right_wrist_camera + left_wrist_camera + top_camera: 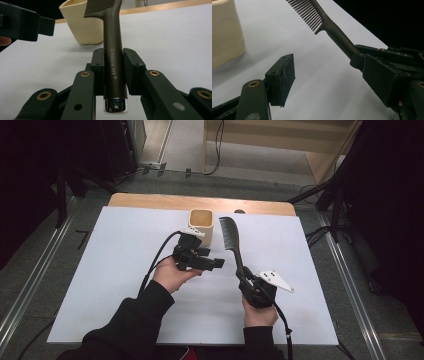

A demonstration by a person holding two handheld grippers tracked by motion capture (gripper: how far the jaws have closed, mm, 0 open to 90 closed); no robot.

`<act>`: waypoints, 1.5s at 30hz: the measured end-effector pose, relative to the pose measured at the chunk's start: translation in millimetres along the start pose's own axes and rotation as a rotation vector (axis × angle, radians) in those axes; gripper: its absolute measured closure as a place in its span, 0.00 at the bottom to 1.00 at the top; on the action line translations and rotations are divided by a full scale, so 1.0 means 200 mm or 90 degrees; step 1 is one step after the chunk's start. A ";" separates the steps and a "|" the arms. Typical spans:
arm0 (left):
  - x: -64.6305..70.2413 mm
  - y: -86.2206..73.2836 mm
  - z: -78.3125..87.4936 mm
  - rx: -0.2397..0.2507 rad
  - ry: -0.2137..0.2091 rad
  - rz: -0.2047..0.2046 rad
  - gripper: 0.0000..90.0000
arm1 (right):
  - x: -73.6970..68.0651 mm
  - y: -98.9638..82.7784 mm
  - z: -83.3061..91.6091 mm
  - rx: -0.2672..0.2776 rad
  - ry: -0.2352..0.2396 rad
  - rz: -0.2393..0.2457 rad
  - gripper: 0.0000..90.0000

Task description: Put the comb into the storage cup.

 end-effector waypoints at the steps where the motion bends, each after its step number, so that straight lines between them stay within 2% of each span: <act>1: 0.00 0.00 -0.01 0.003 -0.001 0.003 0.29 | 0.00 0.00 0.00 0.003 -0.004 0.000 0.78; 3: 0.00 0.01 -0.02 0.008 -0.004 0.012 0.30 | 0.00 0.00 0.00 0.009 -0.011 0.004 0.78; 8: 0.01 0.04 -0.04 0.003 0.000 0.014 0.30 | -0.02 0.00 0.00 0.015 -0.021 0.014 0.78; 16: 0.04 0.07 -0.08 0.010 -0.009 0.033 0.31 | -0.03 -0.02 0.00 0.036 -0.036 0.011 0.78; 21: 0.06 0.09 -0.11 0.020 -0.003 0.037 0.31 | -0.03 -0.02 0.00 0.044 -0.038 0.006 0.78; 28: 0.06 0.10 -0.16 0.017 0.001 0.048 0.31 | -0.04 -0.01 0.00 0.048 -0.041 0.002 0.78; 36: 0.09 0.11 -0.20 0.028 0.015 0.042 0.31 | -0.04 -0.01 -0.01 0.051 -0.038 0.000 0.78; 45: 0.09 0.11 -0.24 0.029 0.017 0.054 0.32 | -0.05 0.00 -0.01 0.059 -0.039 -0.005 0.78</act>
Point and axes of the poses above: each handheld gripper's, and its own axes: z roughly backward along the jaws, y roughly out of its top, x roughly to its right, the point moved 2 cm from there along -z, roughly forward along the jaws, and after that the axes turned 3 degrees about z, right-handed, at the moved point
